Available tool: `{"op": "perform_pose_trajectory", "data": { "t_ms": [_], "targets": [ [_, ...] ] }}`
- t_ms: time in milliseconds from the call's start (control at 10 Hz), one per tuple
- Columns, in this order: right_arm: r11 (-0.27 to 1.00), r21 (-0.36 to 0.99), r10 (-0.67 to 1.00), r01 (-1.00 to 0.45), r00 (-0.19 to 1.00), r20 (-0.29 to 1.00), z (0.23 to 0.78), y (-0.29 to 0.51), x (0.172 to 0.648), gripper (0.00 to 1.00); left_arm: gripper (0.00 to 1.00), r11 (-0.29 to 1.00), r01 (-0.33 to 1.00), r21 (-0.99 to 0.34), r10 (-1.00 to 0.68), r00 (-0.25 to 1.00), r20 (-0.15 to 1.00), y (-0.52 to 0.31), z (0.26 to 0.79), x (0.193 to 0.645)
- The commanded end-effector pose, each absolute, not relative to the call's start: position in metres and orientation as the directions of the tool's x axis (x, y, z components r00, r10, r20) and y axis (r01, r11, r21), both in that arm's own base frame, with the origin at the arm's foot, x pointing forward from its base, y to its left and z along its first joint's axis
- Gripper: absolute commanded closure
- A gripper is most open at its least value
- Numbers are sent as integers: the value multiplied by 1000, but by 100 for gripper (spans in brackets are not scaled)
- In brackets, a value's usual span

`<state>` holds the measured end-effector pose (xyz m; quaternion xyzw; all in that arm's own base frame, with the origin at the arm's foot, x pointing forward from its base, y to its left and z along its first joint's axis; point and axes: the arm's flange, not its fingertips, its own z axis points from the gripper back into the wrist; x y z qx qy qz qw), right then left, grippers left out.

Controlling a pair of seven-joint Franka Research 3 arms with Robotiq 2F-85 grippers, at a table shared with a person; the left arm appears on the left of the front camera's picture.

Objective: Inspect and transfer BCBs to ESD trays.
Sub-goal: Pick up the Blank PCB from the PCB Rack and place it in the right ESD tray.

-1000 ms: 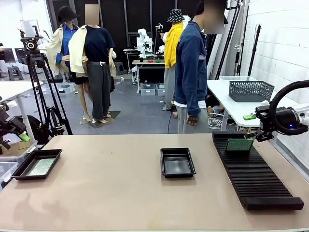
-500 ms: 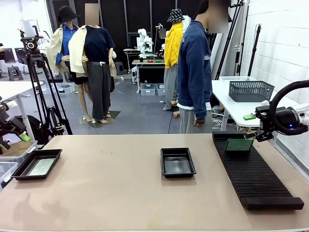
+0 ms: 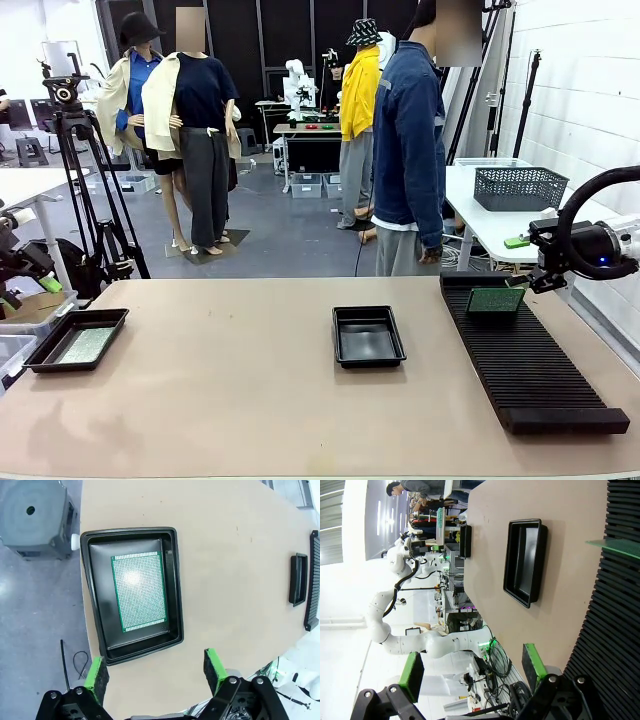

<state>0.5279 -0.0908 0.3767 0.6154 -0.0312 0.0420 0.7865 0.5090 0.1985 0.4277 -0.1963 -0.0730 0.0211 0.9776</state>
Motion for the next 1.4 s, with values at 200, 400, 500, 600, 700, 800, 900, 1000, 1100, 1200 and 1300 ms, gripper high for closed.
{"op": "perform_pose_trajectory", "data": {
  "t_ms": [200,400,500,600,700,800,900,1000,1100,1200,1300],
  "targets": [
    [237,967,11,-93,996,93,377,-89,528,0,0,922,-12,-386,69,988,136,199,429,509],
    [237,967,11,-93,996,93,377,-89,528,0,0,922,-12,-386,69,988,136,199,429,509],
    [237,967,11,-93,996,93,377,-89,528,0,0,922,-13,-387,70,988,134,199,428,509],
    [237,967,11,-93,996,93,377,-89,528,0,0,883,-39,-468,111,986,128,206,444,508],
    [237,967,11,-93,996,93,377,-89,528,0,0,847,-68,-526,146,983,107,214,454,508],
    [237,967,11,-93,996,93,377,-89,528,0,0,812,-71,-580,141,987,76,220,461,504],
    [237,967,11,-93,996,93,377,-89,528,0,0,757,-80,-649,146,988,49,227,467,501],
    [237,967,11,-93,996,93,377,-89,528,0,0,699,-88,-709,162,986,36,234,471,499],
    [237,967,11,-93,996,93,377,-89,528,0,0,637,-86,-766,177,984,37,242,473,497],
    [237,967,11,-93,996,93,377,-89,528,0,0,581,-80,-810,184,982,35,248,472,495],
    [237,967,11,-93,996,93,377,-89,528,0,0,524,-52,-850,190,980,57,255,473,491]
  ]
}}
